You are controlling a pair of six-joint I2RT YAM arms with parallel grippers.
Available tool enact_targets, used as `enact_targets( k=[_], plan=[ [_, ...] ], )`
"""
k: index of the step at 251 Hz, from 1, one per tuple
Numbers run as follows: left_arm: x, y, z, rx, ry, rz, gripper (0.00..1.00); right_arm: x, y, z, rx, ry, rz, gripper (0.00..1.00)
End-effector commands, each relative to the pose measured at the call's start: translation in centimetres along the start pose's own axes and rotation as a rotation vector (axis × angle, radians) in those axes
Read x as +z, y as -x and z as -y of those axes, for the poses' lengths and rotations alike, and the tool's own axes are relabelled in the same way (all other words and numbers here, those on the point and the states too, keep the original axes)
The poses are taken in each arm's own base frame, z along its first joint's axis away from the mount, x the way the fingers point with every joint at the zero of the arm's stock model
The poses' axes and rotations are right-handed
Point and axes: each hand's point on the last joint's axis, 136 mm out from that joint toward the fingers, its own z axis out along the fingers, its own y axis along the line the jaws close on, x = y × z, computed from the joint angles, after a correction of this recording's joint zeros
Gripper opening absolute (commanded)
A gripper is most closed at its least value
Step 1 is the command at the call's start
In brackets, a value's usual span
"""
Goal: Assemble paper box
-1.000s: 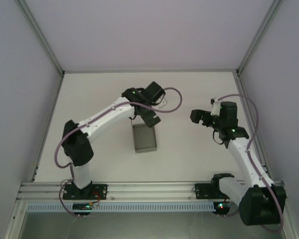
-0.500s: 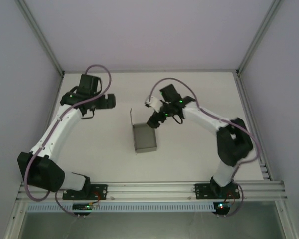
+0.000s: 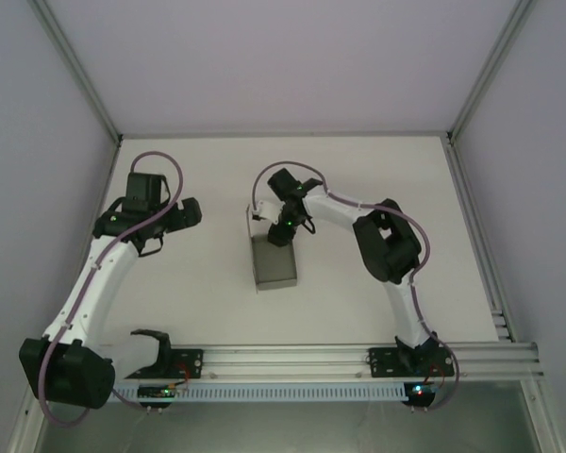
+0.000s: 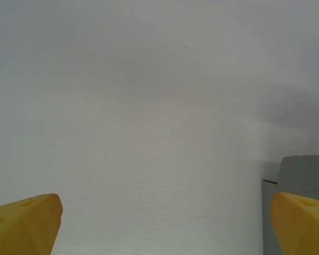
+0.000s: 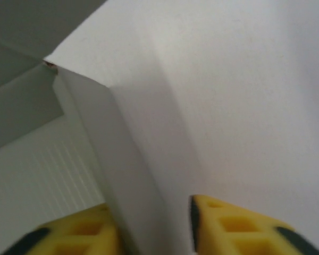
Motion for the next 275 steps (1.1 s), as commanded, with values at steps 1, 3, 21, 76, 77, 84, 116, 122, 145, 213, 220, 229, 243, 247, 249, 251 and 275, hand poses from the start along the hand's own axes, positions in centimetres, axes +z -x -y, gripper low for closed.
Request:
enact_targets(
  k=[1, 3, 21, 76, 77, 84, 116, 122, 145, 213, 220, 229, 243, 247, 249, 251, 275],
  plan=[
    [0.1, -0.1, -0.4, -0.023, 0.012, 0.0, 0.99, -1.4, -0.2, 1.9, 0.158, -0.152, 0.023, 0.27],
    [0.0, -0.1, -0.4, -0.023, 0.011, 0.003, 0.99, -1.5, -0.4, 2.1, 0.17, -0.165, 0.023, 0.26],
    [0.1, 0.2, -0.5, -0.032, 0.021, 0.011, 0.99, -2.4, -1.8, 2.5, 0.294, -0.264, 0.013, 0.21],
    [0.2, 1.3, -0.5, -0.036, 0.036, 0.046, 0.99, -6.2, -8.9, 0.9, 0.913, -0.563, -0.084, 0.24],
    [0.2, 1.4, -0.5, -0.036, 0.035, 0.048, 0.99, -6.2, -9.0, 0.8, 0.919, -0.564, -0.087, 0.24],
    [0.2, 1.5, -0.4, -0.034, 0.031, 0.049, 0.99, -6.4, -9.7, -0.2, 0.965, -0.573, -0.112, 0.24],
    [0.8, 1.6, 0.8, -0.008, -0.026, 0.037, 0.99, -6.5, -10.5, -4.4, 1.021, -0.525, -0.19, 0.28],
    [0.9, 1.6, 1.1, 0.0, -0.046, 0.035, 1.0, -6.6, -10.6, -4.8, 1.019, -0.525, -0.195, 0.31],
    [1.3, 1.2, 3.0, 0.052, -0.154, 0.025, 0.99, -7.7, -10.7, -4.9, 1.028, -0.555, -0.18, 0.37],
    [-0.8, -0.2, 11.2, 0.46, -0.498, 0.088, 0.99, -15.1, -8.6, -1.7, 0.825, -0.578, 0.017, 0.67],
    [-0.8, -0.4, 12.0, 0.505, -0.512, 0.084, 0.99, -15.9, -8.3, -1.7, 0.792, -0.548, 0.04, 0.72],
    [-0.8, -0.6, 13.0, 0.567, -0.538, 0.078, 0.99, -16.9, -8.1, -1.5, 0.76, -0.523, 0.071, 0.77],
    [-0.3, -0.9, 14.3, 0.65, -0.561, 0.058, 1.0, -18.1, -7.5, -1.5, 0.69, -0.465, 0.123, 0.83],
    [0.0, -1.0, 14.6, 0.673, -0.567, 0.049, 1.0, -18.5, -7.4, -1.4, 0.673, -0.455, 0.139, 0.85],
    [0.1, -1.1, 14.7, 0.684, -0.571, 0.044, 0.99, -18.6, -7.4, -1.3, 0.664, -0.45, 0.145, 0.86],
    [0.2, -1.1, 14.8, 0.693, -0.573, 0.041, 0.99, -18.8, -7.3, -1.3, 0.653, -0.442, 0.152, 0.87],
    [2.0, -0.9, 16.1, 0.779, -0.578, -0.009, 1.0, -20.1, -6.1, -1.0, 0.489, -0.368, 0.222, 0.97]
  ],
)
